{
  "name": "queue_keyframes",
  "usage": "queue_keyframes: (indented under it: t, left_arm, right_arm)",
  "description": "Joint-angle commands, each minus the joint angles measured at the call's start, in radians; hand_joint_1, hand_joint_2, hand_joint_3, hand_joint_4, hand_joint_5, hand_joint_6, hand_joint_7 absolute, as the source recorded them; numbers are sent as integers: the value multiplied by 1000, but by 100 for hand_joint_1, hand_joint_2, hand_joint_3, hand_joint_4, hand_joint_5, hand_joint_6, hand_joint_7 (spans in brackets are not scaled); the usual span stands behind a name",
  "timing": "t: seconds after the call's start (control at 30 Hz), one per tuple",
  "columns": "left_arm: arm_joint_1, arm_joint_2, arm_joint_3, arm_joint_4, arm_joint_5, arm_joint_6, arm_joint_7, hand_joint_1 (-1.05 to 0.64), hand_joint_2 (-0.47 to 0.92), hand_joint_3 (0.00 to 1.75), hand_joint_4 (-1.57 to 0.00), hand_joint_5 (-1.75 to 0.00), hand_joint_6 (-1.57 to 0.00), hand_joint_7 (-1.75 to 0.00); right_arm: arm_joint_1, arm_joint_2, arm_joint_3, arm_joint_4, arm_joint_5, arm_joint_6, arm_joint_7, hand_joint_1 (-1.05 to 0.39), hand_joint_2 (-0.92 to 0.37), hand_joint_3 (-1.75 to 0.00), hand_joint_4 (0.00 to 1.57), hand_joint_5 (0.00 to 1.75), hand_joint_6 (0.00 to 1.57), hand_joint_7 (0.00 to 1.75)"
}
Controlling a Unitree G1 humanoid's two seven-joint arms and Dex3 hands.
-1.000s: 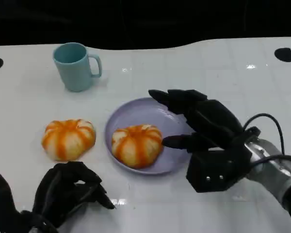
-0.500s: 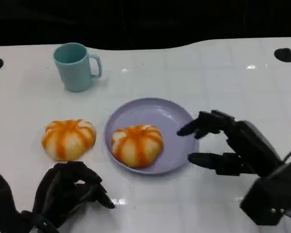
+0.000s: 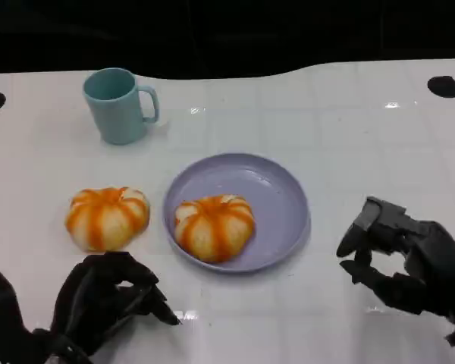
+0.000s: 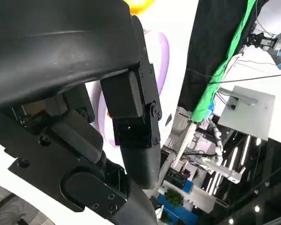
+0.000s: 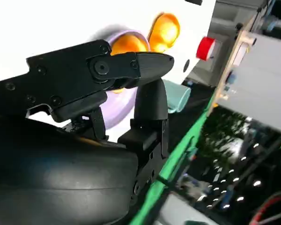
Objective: Grasp the bread from the table and place it into the plate.
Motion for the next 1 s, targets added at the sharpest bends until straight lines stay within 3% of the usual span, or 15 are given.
queue_keyframes:
  t: [0.03,0.4,1.0]
  left_arm:
    - [-2,11,3,-3,-4,6,7,-105,61,0,-157,-60,-157,-37]
    - [2,13,1,-8,0,6,4,-105,61,1,-157,-60,-157,-37]
    - [-10,17,1,10,4,-7,3,-105,62,0,-157,-60,-157,-36]
  right_arm:
    - [70,20,-27,-66,54,93,30,-48,-92,-30,70,175,51,172]
    - [132,69,-49,-54,29,109,48,-51,-92,-32,71,175,55,175]
    - [51,114,-103,146,35,-53,97,-53,-92,-30,74,175,59,175]
